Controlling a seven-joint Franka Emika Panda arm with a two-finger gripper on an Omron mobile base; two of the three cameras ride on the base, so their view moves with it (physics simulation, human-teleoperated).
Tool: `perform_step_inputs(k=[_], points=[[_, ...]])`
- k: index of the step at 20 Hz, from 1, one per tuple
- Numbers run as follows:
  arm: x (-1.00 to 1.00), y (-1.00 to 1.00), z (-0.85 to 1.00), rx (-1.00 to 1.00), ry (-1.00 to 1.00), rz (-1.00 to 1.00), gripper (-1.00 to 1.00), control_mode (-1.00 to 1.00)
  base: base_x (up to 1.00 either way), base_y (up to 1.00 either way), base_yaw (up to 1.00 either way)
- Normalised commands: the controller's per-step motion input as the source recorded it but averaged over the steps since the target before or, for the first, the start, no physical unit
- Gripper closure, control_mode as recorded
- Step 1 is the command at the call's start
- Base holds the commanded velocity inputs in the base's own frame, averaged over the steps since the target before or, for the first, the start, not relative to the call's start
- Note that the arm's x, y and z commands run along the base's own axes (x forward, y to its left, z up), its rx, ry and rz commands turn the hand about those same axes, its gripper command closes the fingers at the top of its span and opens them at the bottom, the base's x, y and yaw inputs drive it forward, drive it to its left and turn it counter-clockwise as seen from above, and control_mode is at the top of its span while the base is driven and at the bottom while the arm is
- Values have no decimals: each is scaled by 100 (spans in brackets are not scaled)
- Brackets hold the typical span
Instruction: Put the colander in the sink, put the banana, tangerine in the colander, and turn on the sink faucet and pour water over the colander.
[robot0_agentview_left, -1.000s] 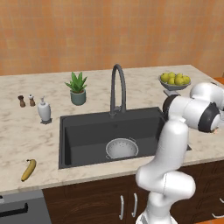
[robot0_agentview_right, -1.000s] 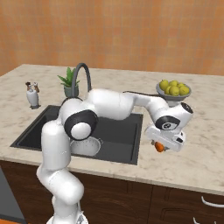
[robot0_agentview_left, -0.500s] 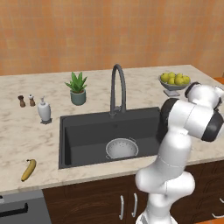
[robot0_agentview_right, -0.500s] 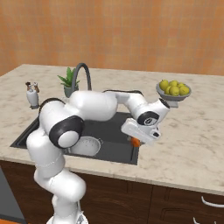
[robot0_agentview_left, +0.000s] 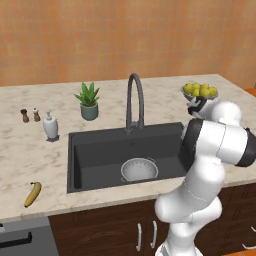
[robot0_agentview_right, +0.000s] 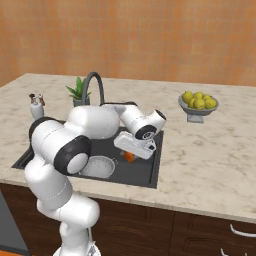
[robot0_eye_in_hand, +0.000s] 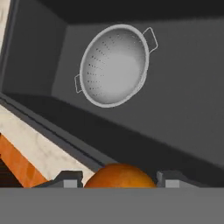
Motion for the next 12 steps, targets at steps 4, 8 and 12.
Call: perform_step_inputs(k=[4, 8, 12], points=[[48, 71, -39, 3, -6, 5, 100, -100, 0, 0, 0], [47, 43, -47, 2, -1, 1, 100, -100, 0, 0, 0], [36, 38, -46, 4, 0, 1, 100, -100, 0, 0, 0]])
